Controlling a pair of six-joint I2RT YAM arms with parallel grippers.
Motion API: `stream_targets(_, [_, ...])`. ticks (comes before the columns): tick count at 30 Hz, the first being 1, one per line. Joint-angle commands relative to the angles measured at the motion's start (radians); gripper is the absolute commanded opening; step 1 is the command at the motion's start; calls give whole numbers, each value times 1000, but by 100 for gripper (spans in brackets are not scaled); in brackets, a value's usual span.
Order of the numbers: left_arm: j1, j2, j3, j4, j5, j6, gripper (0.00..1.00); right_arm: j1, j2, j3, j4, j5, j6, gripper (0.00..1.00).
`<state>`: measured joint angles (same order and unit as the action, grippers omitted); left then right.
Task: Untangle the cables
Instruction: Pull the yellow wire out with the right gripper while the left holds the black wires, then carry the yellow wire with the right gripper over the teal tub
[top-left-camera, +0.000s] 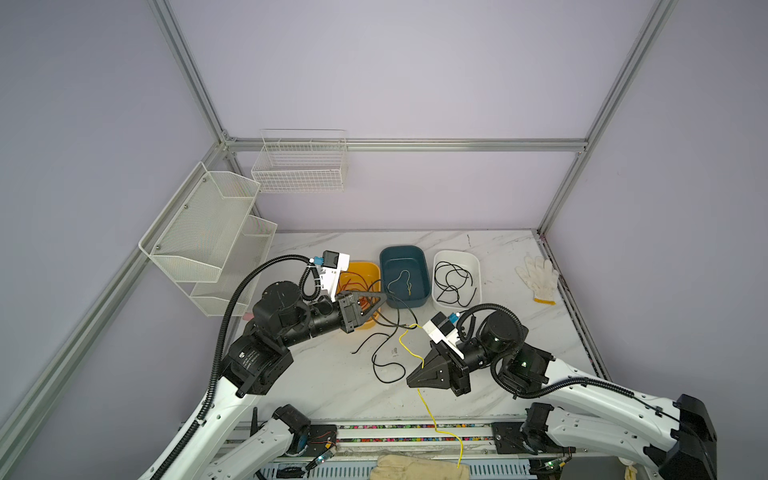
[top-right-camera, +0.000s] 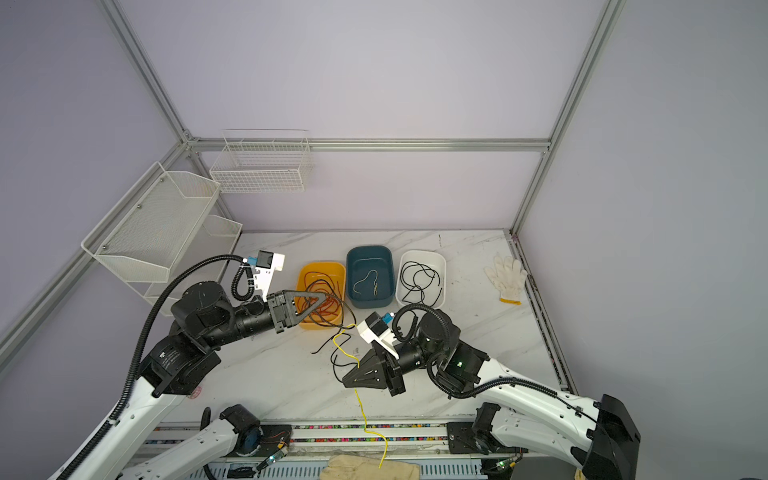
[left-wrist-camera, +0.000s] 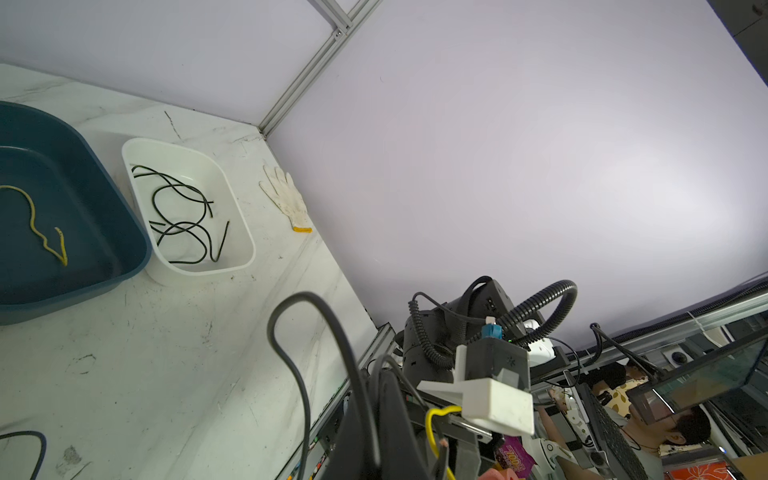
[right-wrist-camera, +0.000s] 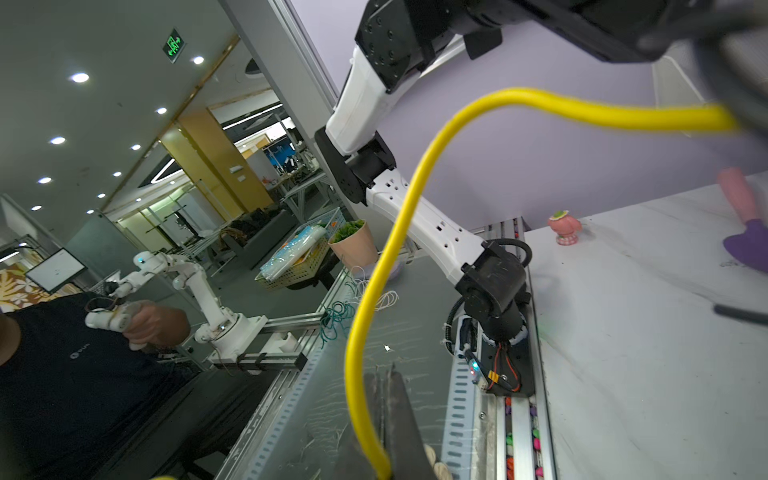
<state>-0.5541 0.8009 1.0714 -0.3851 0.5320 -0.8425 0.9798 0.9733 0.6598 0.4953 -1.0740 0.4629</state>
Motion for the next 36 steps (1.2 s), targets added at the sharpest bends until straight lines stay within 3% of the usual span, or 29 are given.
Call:
stream_targets(1, [10, 5, -46, 0, 27, 36, 0, -5, -16, -8, 196, -46, 101, 0])
stream_targets(9, [58, -39, -54, -156, -58, 119, 0, -6, -58, -12, 184, -5, 139, 0])
stream_targets(13, [151, -38, -46, -217, -18, 166, 0, -5, -135, -100, 180, 58, 173, 0])
stream_targets(17, [178, -3, -81, -206, 18, 193, 0, -4, -264, -145, 153, 162, 218, 0])
stream_targets(23, [180, 109, -79, -63, 62, 145, 0, -5, -337, -80, -117, 290, 138, 0])
stream_targets(27, [180, 206, -19, -32, 89, 139, 0, -5, -354, -86, -196, 382, 183, 0])
stream_targets(36, [191, 309, 34, -92, 47, 243, 0, -5, -408, 78, -615, 592, 255, 0])
